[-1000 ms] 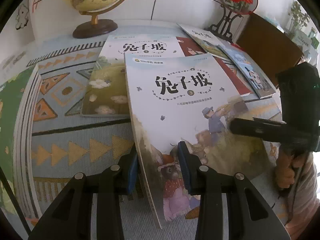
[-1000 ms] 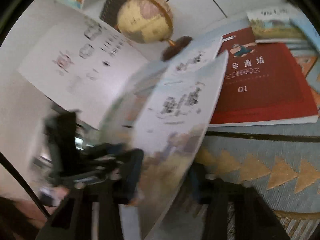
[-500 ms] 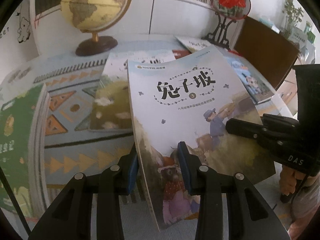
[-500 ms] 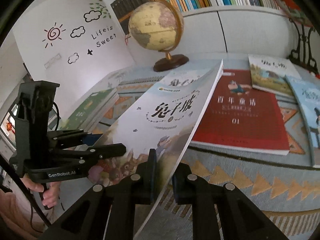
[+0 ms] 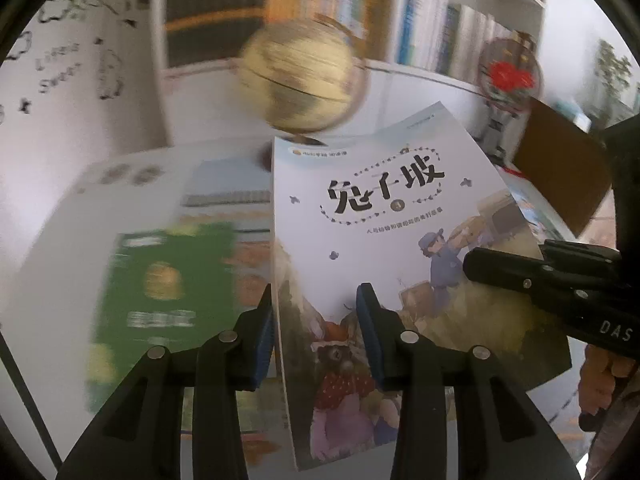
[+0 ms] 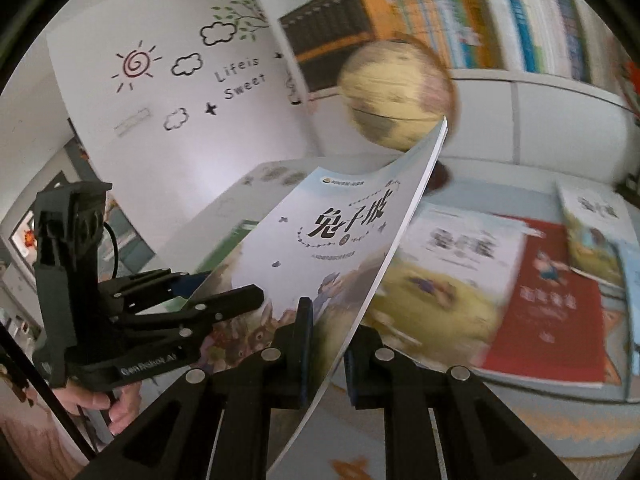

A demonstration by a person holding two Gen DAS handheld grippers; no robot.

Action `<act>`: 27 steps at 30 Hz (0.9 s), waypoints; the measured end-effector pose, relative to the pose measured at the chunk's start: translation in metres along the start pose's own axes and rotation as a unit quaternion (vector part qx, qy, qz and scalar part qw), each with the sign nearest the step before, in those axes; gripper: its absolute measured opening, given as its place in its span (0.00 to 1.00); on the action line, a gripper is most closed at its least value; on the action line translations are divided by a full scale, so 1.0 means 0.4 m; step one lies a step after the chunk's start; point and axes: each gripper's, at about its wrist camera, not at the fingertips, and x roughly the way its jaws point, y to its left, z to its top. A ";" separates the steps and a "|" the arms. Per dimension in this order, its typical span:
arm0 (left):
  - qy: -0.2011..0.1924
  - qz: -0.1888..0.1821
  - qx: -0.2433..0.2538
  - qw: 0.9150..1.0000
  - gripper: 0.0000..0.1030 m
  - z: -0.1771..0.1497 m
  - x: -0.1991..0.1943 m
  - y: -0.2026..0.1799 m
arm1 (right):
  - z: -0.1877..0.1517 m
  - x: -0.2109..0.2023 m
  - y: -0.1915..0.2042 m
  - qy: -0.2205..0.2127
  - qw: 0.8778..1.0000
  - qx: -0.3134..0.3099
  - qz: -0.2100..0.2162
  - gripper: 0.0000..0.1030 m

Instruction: Organize books

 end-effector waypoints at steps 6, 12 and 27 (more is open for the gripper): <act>-0.007 0.045 -0.025 0.999 0.35 0.007 -0.033 0.161 | 0.072 0.126 0.125 0.005 0.999 -0.014 0.032 0.13; 0.011 0.081 -0.060 0.995 0.34 -0.018 -0.002 0.302 | 0.092 0.276 0.190 0.030 0.998 -0.001 0.062 0.13; 0.061 0.088 -0.107 0.988 0.34 -0.094 0.084 0.412 | 0.018 0.481 0.200 0.084 0.992 0.034 0.086 0.13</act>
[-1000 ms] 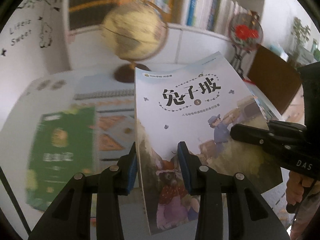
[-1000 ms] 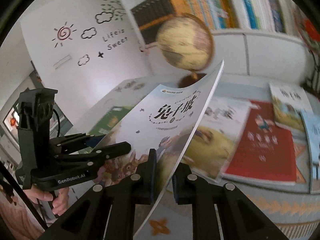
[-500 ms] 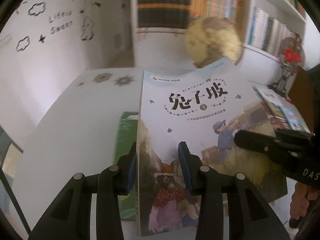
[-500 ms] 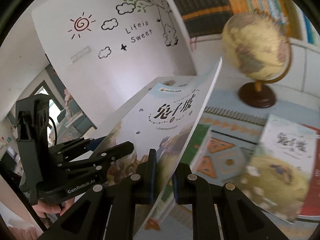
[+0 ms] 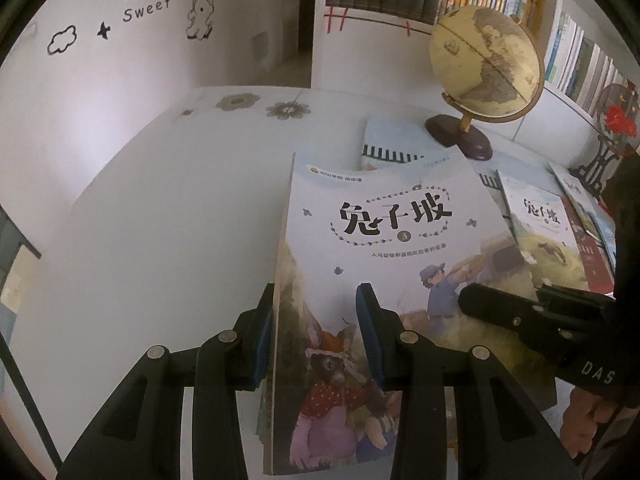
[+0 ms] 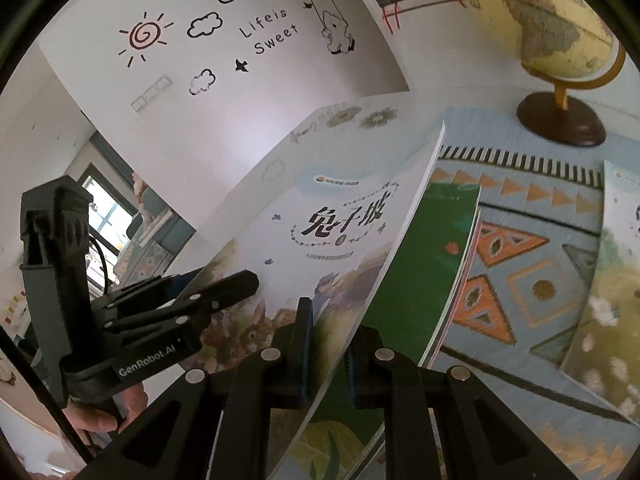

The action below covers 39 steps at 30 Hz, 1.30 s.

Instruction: Organize books

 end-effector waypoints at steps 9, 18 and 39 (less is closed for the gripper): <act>0.012 -0.005 -0.015 1.000 0.35 -0.022 0.028 0.019 | -0.011 0.020 -0.028 -0.003 1.000 0.013 0.001 0.14; 0.013 0.046 -0.028 0.998 0.42 -0.016 0.033 0.039 | -0.018 -0.001 0.004 -0.025 0.999 0.002 -0.048 0.56; 0.007 -0.074 0.047 0.996 0.54 0.102 0.005 -0.389 | -0.075 -0.457 -0.343 -0.128 0.976 0.124 -0.128 0.57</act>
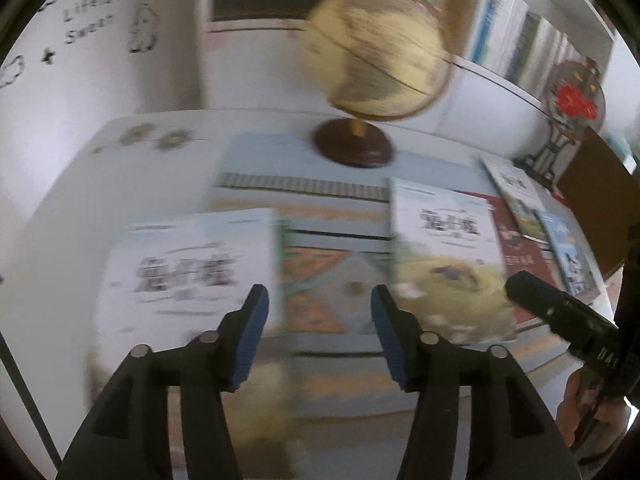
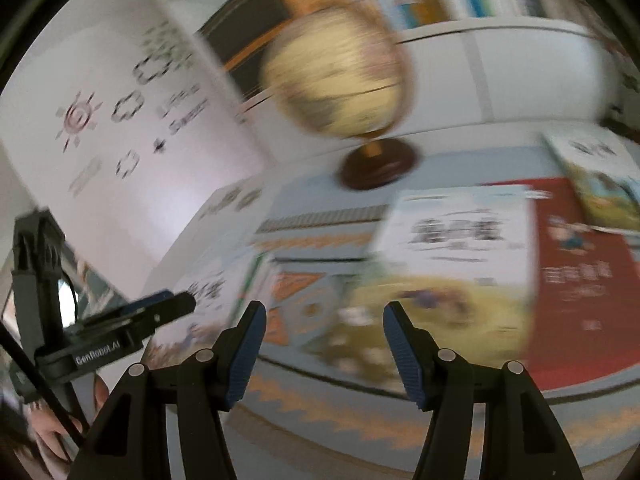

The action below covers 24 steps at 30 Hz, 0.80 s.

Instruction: Organize books

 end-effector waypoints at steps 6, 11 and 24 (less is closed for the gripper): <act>0.027 -0.017 0.031 0.999 0.57 -0.005 0.120 -0.154 | 0.016 -0.056 -0.204 -0.007 0.998 0.054 -0.011 0.58; 0.057 -0.033 0.007 0.998 0.57 -0.024 0.229 -0.173 | -0.010 -0.025 -0.294 -0.033 0.996 0.084 0.024 0.58; -0.008 -0.058 0.043 0.997 0.72 -0.054 0.255 -0.174 | -0.033 0.041 -0.262 -0.012 0.997 0.059 0.039 0.63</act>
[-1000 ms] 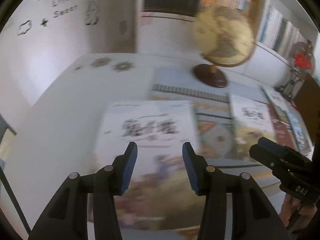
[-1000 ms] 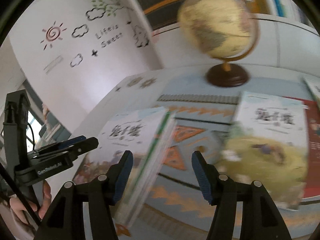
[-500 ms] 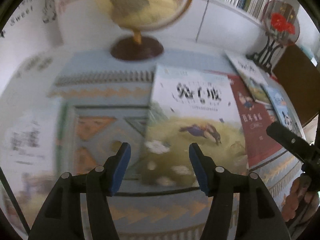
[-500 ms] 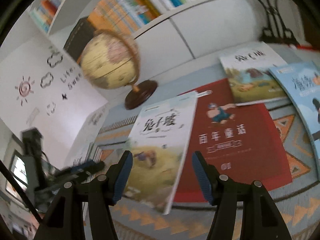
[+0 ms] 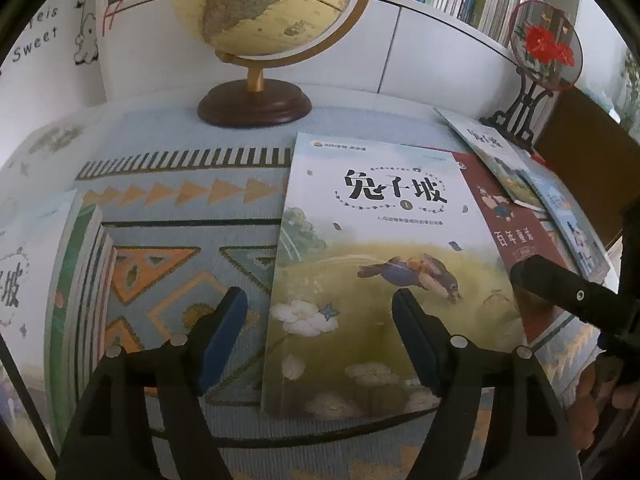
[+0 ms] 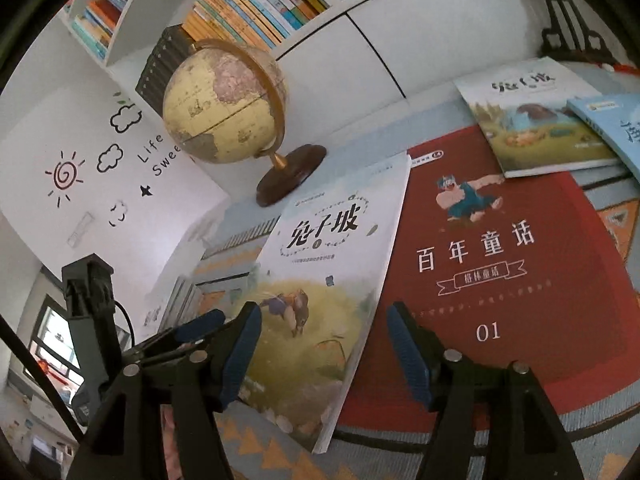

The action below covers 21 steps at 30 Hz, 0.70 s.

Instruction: Organize books

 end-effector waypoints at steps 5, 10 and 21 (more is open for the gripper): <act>0.008 -0.039 0.019 0.999 0.74 -0.001 0.000 -0.014 | 0.000 0.007 0.010 0.007 1.000 -0.014 0.012 0.73; 0.022 -0.040 0.076 0.996 0.77 -0.026 -0.006 -0.088 | -0.001 0.001 0.012 0.003 1.000 -0.016 0.005 0.82; 0.085 -0.163 0.038 0.982 0.78 -0.101 -0.073 -0.144 | -0.067 -0.137 -0.042 0.109 0.994 -0.005 -0.009 0.85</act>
